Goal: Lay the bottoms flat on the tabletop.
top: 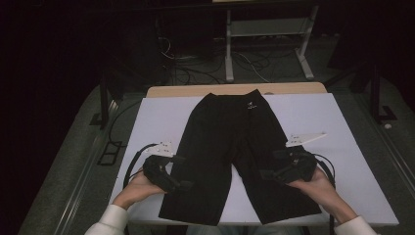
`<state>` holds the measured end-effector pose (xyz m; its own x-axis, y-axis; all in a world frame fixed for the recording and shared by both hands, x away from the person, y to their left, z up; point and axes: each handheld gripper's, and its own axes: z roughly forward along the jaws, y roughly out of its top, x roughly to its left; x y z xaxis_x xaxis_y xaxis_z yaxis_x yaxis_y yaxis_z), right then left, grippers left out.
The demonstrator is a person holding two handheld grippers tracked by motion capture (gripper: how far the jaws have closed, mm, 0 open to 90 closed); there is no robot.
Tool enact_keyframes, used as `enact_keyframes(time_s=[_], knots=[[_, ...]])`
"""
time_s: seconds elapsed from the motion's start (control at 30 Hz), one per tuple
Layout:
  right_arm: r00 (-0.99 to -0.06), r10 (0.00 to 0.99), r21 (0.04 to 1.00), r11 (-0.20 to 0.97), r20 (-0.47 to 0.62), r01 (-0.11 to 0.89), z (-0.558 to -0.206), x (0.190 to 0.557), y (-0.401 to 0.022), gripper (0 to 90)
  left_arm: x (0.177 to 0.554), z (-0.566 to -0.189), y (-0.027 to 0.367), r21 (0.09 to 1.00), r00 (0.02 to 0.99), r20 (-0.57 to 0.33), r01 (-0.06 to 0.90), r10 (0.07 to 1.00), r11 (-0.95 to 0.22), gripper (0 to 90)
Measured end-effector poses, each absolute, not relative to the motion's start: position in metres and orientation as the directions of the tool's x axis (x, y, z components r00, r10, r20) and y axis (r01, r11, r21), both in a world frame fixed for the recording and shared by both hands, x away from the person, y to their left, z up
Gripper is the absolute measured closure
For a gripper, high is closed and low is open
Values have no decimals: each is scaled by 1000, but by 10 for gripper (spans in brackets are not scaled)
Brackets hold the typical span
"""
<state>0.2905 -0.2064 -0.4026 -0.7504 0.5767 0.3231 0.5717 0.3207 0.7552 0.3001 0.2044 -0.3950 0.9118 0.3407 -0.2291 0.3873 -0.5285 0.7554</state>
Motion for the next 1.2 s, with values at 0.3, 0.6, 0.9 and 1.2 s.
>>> enact_keyframes(time_s=[0.3, 0.6, 0.9, 1.2], knots=[[-712, 615, 762, 263, 339, 591, -413, 283, -229, 0, 296, -399, 179, 802, 905, -230, 385, 358, -457, 0], [-684, 642, 789, 194, 347, 582, -422, 276, -247, 0, 296, -405, 178, 855, 877, -228, 389, 424, -345, 0], [-677, 671, 809, 195, 303, 555, -434, 273, -260, 0, 294, -416, 203, 876, 816, -213, 403, 537, -265, 0], [-663, 699, 819, 197, 268, 539, -439, 272, -276, 0, 293, -427, 215, 852, 797, -183, 421, 576, -311, 0]])
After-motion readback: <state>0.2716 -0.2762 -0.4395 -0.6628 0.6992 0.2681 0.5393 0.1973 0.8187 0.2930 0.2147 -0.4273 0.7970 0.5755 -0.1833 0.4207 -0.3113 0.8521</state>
